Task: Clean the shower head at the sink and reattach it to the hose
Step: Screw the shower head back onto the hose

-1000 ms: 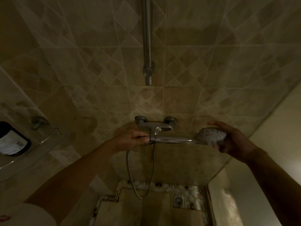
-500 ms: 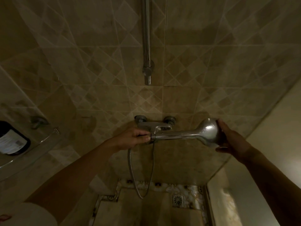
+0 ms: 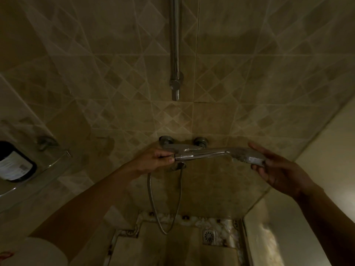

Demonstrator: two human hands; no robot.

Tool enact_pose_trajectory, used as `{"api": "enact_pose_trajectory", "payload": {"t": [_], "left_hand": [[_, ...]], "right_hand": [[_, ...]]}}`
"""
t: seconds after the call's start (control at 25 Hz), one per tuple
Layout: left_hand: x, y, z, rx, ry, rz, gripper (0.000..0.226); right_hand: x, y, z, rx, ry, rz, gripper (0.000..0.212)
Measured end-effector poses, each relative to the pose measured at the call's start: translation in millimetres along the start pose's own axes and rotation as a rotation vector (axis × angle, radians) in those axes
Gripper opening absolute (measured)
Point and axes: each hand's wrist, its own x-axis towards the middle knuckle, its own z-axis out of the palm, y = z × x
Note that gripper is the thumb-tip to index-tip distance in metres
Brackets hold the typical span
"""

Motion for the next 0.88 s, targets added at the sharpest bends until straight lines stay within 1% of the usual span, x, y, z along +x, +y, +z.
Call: {"api": "enact_pose_trajectory", "payload": {"t": [0.08,0.24,0.32,0.44,0.52,0.56,0.64,0.72,0.88], "left_hand": [[0.5,-2.4,-1.1,0.008,0.004,0.002,0.024],[0.6,-2.8,0.3,0.066,0.032,0.025,0.022],[1.2,-1.8,3.3,0.111,0.040,0.064,0.023],[3.3,-0.4,7.3,0.183,0.062,0.130,0.028],[5.0,2.1,9.9,0.234,0.070,0.146,0.022],[6.1,3.0,11.7,0.252,0.070,0.158,0.024],[6.5,7.0,15.4,0.271,0.062,0.167,0.040],[5.8,9.3,17.2,0.289,0.069,0.160,0.044],[5.4,4.4,19.5,0.332,0.076,0.153,0.022]], "right_hand": [[-0.9,2.5,-2.5,-0.050,-0.009,-0.046,0.085],[4.4,6.6,10.4,-0.337,0.170,-0.141,0.092],[6.8,6.6,13.9,-0.476,0.263,-0.193,0.085],[8.0,6.9,19.9,-0.638,0.398,-0.237,0.060],[10.4,7.0,23.4,-0.668,0.452,-0.235,0.058],[12.4,7.3,24.8,-0.674,0.485,-0.223,0.063],[16.3,6.3,26.9,-0.661,0.583,-0.180,0.070],[18.9,2.9,29.8,-0.618,0.652,-0.113,0.071],[20.8,-2.1,31.4,-0.569,0.671,0.030,0.068]]}}
